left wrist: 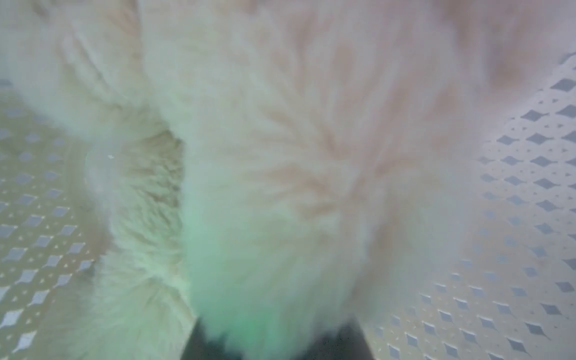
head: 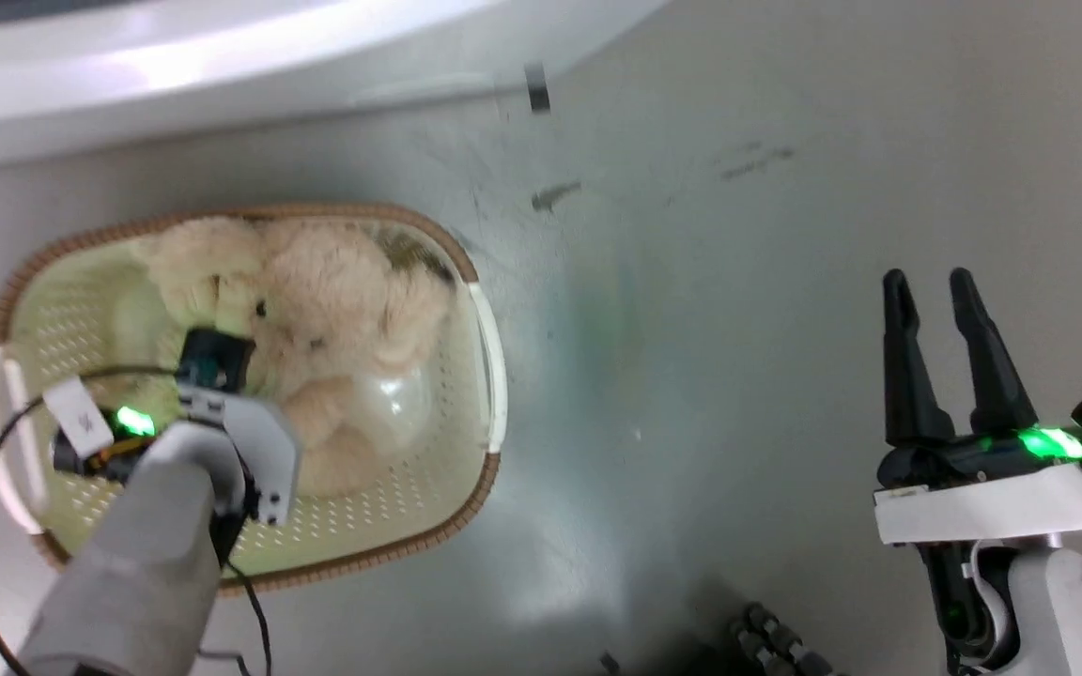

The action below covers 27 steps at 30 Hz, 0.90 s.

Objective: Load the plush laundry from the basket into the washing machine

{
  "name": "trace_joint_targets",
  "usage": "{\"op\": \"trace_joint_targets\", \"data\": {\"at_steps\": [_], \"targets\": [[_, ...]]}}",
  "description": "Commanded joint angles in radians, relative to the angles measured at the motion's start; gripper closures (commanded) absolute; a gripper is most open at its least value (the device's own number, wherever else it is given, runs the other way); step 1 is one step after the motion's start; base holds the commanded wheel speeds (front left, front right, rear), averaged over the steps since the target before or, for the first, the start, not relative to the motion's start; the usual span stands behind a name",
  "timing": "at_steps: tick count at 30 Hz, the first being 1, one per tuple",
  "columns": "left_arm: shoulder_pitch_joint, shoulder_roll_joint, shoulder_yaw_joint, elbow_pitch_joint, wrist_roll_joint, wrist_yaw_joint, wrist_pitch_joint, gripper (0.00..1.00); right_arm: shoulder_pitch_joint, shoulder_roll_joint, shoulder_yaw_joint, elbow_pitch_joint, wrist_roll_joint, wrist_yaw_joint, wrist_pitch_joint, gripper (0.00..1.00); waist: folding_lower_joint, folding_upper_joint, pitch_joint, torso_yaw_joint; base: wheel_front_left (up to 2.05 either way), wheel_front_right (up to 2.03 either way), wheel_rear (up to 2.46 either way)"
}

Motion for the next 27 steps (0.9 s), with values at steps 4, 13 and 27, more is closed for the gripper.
{"op": "trace_joint_targets", "data": {"at_steps": [4, 13, 27], "targets": [[0.071, -0.018, 0.024, -0.021, -0.04, -0.01, -0.045, 1.0, 0.03, -0.001, -0.007, 0.026, -0.028, 0.001, -0.005, 0.0, -0.0001, -0.0001, -0.164, 0.043, 0.0, 0.0, 0.0], [0.243, -0.026, 0.1, -0.258, -0.051, 0.02, -0.055, 1.0, 0.095, -0.001, -0.057, 0.045, -0.082, 0.001, -0.005, 0.0, -0.0001, -0.0001, -0.403, 0.113, 0.0, 0.0, 0.0], [0.581, -0.062, 0.275, -0.737, 0.042, 0.067, -0.055, 1.0, 0.188, -0.001, -0.099, 0.055, -0.139, 0.001, -0.005, 0.0, -0.0001, -0.0001, -0.629, 0.223, 0.0, 0.0, 0.0]]}}
